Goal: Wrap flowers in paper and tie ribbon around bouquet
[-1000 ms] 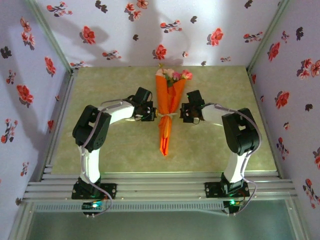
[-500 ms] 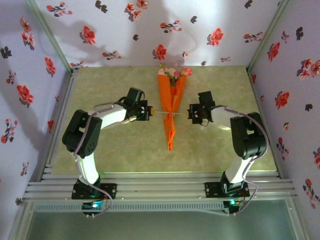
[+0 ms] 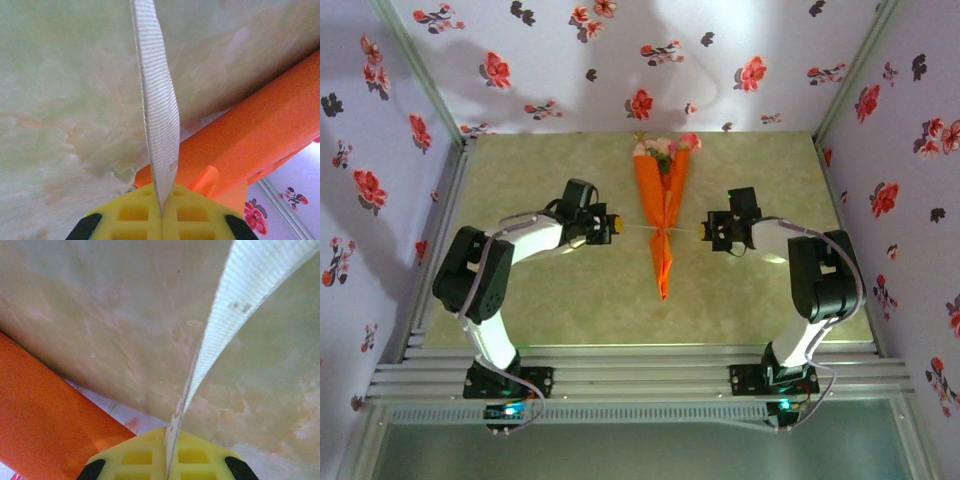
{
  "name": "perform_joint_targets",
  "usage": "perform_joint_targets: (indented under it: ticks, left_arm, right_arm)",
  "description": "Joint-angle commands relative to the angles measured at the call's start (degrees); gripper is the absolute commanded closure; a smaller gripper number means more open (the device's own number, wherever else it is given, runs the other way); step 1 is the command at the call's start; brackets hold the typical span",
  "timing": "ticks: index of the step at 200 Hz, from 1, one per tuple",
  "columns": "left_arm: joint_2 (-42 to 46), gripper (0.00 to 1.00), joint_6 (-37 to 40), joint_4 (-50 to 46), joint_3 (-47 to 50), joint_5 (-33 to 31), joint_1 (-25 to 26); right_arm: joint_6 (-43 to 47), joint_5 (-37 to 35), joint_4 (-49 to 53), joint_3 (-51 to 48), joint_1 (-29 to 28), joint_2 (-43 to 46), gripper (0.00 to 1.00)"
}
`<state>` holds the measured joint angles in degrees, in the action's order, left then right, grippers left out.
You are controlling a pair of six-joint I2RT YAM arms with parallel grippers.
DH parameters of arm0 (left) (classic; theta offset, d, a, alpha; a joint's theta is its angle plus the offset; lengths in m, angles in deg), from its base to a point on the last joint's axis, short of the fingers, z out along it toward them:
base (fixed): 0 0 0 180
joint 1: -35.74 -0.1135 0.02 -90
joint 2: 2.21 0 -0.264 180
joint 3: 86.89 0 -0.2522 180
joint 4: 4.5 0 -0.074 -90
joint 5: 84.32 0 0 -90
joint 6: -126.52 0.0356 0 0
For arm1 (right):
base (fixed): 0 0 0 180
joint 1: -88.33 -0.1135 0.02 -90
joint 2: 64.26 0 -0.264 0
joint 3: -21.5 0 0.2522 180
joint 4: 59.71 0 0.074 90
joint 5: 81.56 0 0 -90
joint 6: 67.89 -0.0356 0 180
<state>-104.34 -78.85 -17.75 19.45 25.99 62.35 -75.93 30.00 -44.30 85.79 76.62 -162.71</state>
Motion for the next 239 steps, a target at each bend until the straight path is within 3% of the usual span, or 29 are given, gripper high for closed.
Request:
perform_joint_targets:
  ticks: [1,76,116,132,164,239]
  left_arm:
    - [2.9,1.0,-0.6,-3.8,2.1,-8.7,-6.5]
    - [2.6,1.0,1.0,-6.4,1.5,-6.8,-7.1]
    - [-1.5,1.0,6.8,-14.4,-4.8,-1.4,-6.2]
    - [-3.3,0.71,8.8,-20.2,-7.9,-0.3,-5.6]
    - [-4.7,0.48,8.2,-27.7,-12.4,-1.1,-4.2]
    - [-10.6,0.34,5.8,-52.4,-27.4,-8.2,-1.0]
  right_arm:
    - [0.6,-10.4,4.9,-2.5,5.9,1.2,1.0]
    - [1.4,-10.7,6.6,-3.6,7.1,2.0,1.0]
    - [5.0,-8.2,11.6,1.1,5.6,0.7,1.0]
    - [6.6,-7.2,14.5,3.7,4.3,-0.3,1.0]
    - [6.7,-5.9,15.7,6.0,2.1,-1.1,1.0]
    - [7.7,-6.2,16.5,6.2,1.3,-1.1,1.0]
